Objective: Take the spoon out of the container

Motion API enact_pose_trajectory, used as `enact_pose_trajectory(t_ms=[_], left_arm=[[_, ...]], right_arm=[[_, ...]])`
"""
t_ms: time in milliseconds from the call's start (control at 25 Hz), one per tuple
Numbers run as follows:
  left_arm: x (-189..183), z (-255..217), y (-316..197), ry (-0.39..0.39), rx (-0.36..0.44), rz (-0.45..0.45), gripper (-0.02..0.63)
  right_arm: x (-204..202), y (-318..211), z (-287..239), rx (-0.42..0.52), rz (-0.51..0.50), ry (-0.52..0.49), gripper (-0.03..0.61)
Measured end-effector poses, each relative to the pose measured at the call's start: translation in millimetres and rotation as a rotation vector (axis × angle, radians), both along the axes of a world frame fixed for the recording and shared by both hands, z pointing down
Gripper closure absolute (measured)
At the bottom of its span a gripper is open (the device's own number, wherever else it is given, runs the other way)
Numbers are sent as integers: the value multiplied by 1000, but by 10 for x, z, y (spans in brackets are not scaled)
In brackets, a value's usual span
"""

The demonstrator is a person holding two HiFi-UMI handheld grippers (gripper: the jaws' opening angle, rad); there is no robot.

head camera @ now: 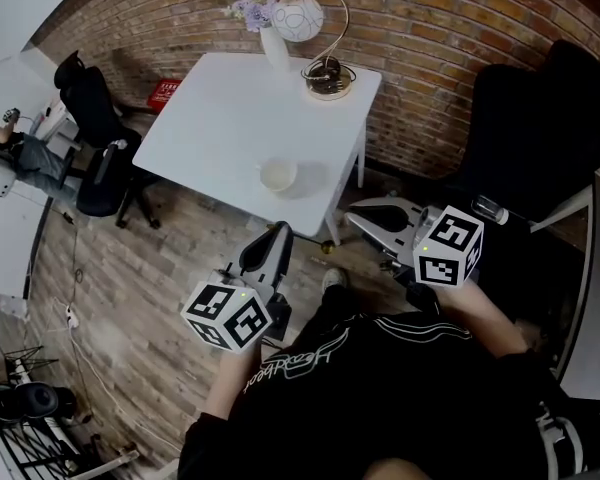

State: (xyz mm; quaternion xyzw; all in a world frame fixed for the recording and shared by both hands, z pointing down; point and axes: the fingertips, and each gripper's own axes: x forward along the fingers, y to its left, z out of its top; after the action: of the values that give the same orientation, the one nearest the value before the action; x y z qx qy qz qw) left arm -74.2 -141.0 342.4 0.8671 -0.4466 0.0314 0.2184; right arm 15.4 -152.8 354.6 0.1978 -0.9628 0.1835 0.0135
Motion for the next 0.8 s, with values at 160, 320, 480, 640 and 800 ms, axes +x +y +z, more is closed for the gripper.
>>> enact_pose_trajectory(t_ms=[160,320,480,640,800], left_arm=[[3,-27,5,-1,5,1,607],[-5,-53,3,3,9,0,606],[-14,-91,-3,7,19,3,606],[-30,-149,2,10,29,9,607],[-44,-192,22,9,38,13,606]], right_arm=[[1,8,18,0,0,5,581],[-7,27,-5,5,-1,4,581],[-32,37,-71,21,-6,13,581],[-62,49,-133,31,-9,12,581],[-91,87,-154,26,-15,16,581]])
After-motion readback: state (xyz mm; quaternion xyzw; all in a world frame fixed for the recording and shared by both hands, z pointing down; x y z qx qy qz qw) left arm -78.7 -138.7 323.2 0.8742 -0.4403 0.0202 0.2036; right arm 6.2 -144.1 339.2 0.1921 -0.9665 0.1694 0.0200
